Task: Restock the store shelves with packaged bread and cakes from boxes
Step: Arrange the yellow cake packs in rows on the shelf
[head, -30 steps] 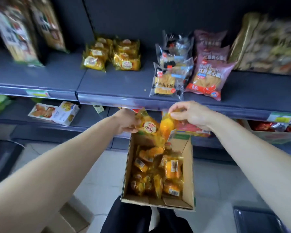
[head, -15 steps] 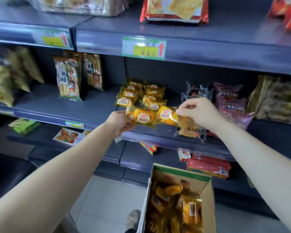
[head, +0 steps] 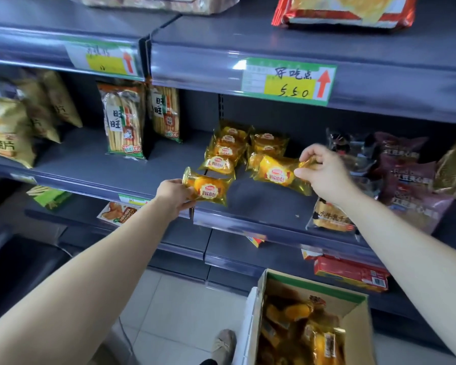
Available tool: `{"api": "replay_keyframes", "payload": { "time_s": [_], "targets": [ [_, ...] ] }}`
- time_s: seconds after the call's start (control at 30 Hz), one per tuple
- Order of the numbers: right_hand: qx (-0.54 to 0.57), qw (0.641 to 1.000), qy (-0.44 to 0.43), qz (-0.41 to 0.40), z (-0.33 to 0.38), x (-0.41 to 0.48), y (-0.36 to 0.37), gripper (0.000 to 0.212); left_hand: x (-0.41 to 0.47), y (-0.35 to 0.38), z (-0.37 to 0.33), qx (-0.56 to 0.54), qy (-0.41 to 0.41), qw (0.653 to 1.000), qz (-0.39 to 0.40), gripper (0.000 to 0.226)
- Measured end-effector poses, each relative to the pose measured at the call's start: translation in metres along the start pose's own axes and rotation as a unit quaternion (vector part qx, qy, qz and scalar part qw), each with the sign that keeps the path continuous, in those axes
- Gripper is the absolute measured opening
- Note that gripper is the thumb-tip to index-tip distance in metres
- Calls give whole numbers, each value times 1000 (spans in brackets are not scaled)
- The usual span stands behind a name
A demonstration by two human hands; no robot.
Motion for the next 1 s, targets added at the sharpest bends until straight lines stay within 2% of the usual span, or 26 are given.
{"api": "replay_keyframes", "payload": {
  "time_s": [0.27,0.37,0.47,0.53,0.6,0.87,1.0],
  "targets": [
    [28,998,58,-10,-6,20,21,34,50,7,4,60,8,998,15,40],
    [55,995,78,-2,-8,26,31,33,74,18,4,143,29,989,15,35],
    [77,992,96,20,-10,33,41,33,91,16,4,229,47,972,-19,31],
    [92,990,105,35,-11,37,47,35,101,18,6,309,57,949,7,29],
    [95,989,105,54,-10,39,56,35,107,19,9,345,54,937,21,28],
    [37,984,113,136,-5,39,116,30,114,15,16,203,42,978,-9,23],
    [33,982,115,148,2,40,143,27,110,2,12,209,53,976,-28,36]
  ]
}}
Point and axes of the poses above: each hand's wrist, its own x-axis towards the middle knuckle, its own y-axis out of the palm, z = x × y, the point moved 2 cm from there along x, towards the middle knuckle, and after that the axes turned 14 degrees about y, right-handed, at the moved point
